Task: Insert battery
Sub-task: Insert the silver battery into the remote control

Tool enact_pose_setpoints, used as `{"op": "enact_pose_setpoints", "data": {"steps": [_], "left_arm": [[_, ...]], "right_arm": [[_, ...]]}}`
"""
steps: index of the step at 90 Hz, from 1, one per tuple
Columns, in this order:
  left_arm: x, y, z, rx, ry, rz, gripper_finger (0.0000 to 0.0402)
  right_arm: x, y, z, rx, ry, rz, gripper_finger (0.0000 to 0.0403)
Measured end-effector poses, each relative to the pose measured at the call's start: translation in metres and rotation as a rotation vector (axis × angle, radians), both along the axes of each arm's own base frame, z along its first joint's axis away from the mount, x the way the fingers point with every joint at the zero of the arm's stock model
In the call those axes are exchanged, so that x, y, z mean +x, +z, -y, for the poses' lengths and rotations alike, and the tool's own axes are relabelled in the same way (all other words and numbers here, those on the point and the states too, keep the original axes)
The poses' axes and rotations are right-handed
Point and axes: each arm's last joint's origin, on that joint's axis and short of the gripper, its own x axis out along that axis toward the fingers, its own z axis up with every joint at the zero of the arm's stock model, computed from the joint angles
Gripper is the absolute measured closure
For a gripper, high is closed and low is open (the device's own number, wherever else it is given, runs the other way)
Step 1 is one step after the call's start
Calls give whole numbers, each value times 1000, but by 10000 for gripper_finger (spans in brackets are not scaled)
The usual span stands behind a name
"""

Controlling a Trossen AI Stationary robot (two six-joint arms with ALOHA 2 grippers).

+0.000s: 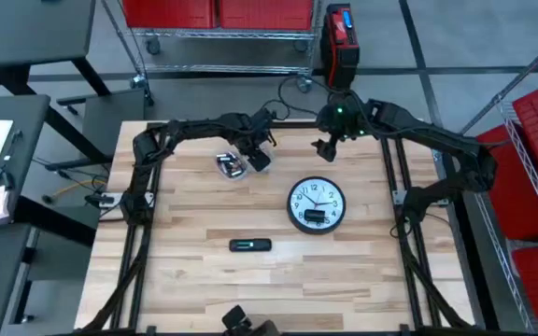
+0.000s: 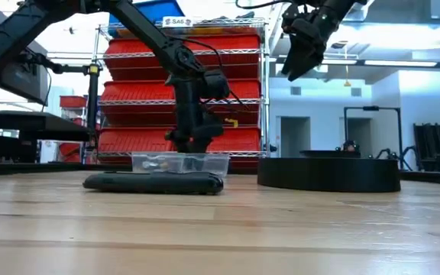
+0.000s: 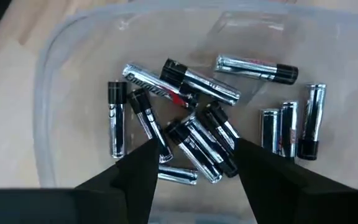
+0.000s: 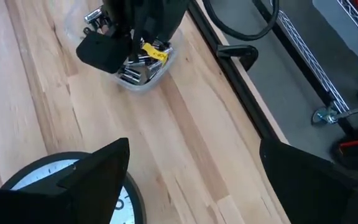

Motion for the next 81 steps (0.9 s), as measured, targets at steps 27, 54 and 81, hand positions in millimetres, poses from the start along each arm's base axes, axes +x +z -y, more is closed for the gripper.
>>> {"op": "enact_pose_setpoints", "data": {"steps": [27,54,81], "left_arm": [[0,0,1,-90,149,66,213],[2,-17,0,-126,182,26,213],[6,-18,4,-114,128,-4,238]], "right_arm": [[0,0,0,3,-8,9,55],[1,1,-1,21,-27,23,55],[3,0,-5,34,-25,24,55]]}}
